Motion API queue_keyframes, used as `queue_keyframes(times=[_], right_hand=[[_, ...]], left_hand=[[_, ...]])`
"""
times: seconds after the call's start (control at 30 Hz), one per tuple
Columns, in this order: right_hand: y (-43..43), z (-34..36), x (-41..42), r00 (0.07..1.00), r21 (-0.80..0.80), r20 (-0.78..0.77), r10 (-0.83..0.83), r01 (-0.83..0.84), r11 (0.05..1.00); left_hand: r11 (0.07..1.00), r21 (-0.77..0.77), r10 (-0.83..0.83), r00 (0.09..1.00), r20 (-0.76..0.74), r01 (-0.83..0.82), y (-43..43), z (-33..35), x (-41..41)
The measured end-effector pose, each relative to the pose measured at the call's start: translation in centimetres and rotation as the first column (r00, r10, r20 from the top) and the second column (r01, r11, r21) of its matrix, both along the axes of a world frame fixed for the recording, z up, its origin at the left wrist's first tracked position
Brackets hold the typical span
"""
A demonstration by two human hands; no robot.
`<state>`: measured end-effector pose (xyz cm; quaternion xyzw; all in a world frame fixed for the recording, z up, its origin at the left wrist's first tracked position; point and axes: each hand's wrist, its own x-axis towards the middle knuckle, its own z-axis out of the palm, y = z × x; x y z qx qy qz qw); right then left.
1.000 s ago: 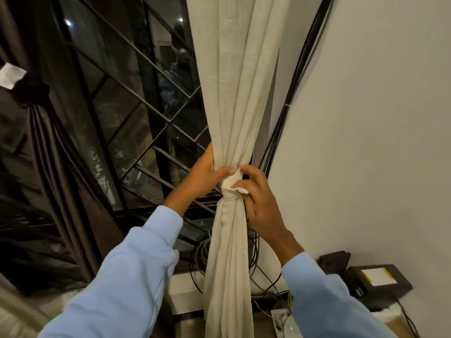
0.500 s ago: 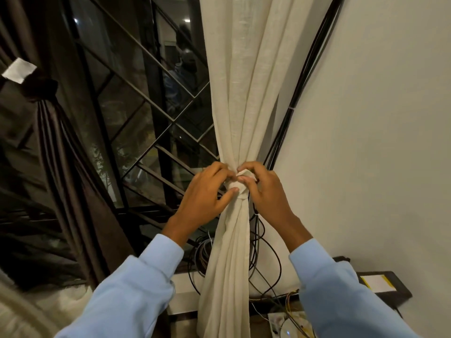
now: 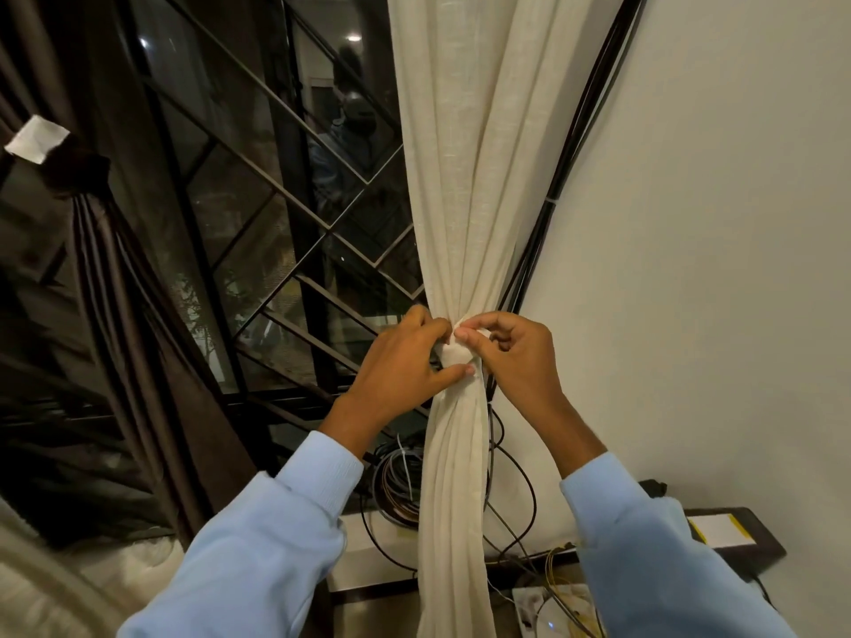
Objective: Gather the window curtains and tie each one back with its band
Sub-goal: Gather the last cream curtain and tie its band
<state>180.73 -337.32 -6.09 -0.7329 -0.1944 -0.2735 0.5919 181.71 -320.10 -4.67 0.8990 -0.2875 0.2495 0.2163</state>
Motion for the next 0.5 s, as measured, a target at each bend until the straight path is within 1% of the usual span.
queue_keyframes(times=[0.1, 0.2, 0.27, 0.33, 0.43, 0.5], right_hand=[[-0.9, -0.4, -0.2, 1.0, -0.157, -0.029, 0.01, -0.015, 0.988], [-1.7, -0.6, -0.7, 1.0, -0.358, 0.008, -0.017, 0.019, 0.934], [-1.7, -0.3, -0.7, 0.994, -0.506, 0.06, -0.088, 0.107, 0.856], [-1.6, 0.0, -0.8, 0.98, -0.632, 0.122, -0.16, 0.201, 0.749], [-1.5, 0.9, -0.9, 0.968, -0.707, 0.193, -0.16, 0.25, 0.661], [-1.4, 1.8, -1.0, 0.965, -0.771, 0.213, -0.155, 0.263, 0.58]], left_hand=[[0.999, -0.015, -0.037, 0.989, -0.142, 0.035, 0.1, -0.2, 0.6], [0.996, -0.033, -0.083, 0.967, -0.24, 0.077, 0.3, -0.4, 0.9], [0.995, -0.012, -0.1, 0.962, -0.253, 0.1, 0.4, -0.3, 1.1], [0.991, 0.023, -0.119, 0.959, -0.256, 0.129, 0.5, -0.1, 1.2], [0.987, 0.052, -0.136, 0.956, -0.259, 0.155, 0.7, 0.1, 1.3], [0.985, 0.072, -0.134, 0.961, -0.24, 0.156, 0.9, 0.4, 1.2]])
